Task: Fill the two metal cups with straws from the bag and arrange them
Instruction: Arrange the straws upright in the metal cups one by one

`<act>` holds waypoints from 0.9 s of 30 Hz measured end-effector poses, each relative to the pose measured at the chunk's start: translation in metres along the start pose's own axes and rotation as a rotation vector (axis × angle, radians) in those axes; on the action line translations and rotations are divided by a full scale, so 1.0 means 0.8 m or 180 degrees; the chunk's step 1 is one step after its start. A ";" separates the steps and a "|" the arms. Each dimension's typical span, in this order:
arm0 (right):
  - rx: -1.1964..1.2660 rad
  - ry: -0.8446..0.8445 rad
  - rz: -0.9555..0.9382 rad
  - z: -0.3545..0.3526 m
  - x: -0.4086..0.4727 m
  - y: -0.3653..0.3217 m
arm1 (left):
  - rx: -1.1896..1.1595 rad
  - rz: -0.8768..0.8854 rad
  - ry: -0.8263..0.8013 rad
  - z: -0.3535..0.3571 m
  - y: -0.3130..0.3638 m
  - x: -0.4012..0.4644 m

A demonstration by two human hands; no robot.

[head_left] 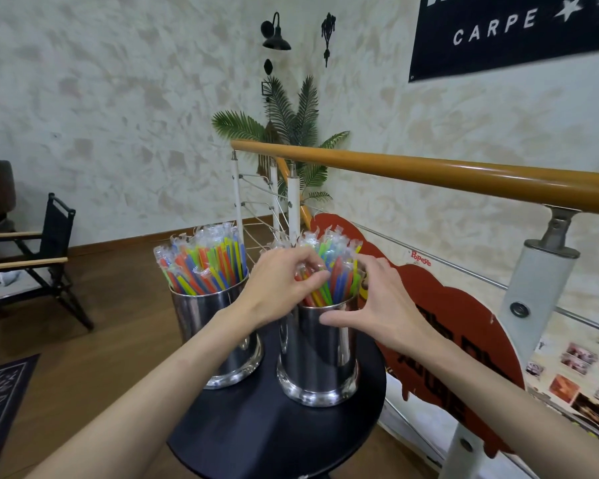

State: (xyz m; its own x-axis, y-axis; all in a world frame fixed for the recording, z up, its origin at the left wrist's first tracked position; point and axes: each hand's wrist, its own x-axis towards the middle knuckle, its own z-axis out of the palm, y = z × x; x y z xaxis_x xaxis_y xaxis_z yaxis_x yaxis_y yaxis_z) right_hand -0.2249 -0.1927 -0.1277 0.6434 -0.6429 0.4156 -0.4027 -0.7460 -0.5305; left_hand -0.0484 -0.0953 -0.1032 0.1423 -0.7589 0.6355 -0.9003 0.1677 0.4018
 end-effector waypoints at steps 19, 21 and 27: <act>0.1449 -0.0885 0.0319 0.003 0.014 0.020 | -0.0485 -0.0300 -0.0288 -0.010 -0.008 0.003; 0.1416 -0.0840 0.0334 0.004 0.012 0.016 | -0.0472 -0.0254 -0.0289 -0.010 -0.007 0.001; 0.1198 -0.0603 0.0368 0.008 0.010 0.005 | -0.0673 -0.0144 -0.0756 -0.024 0.000 -0.002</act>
State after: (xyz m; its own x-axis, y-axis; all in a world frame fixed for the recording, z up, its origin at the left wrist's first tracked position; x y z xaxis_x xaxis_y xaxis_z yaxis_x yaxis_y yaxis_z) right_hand -0.2174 -0.1996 -0.1309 0.7303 -0.6489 0.2134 -0.2363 -0.5331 -0.8124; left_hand -0.0407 -0.0821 -0.0917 0.0578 -0.8900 0.4523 -0.7863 0.2386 0.5700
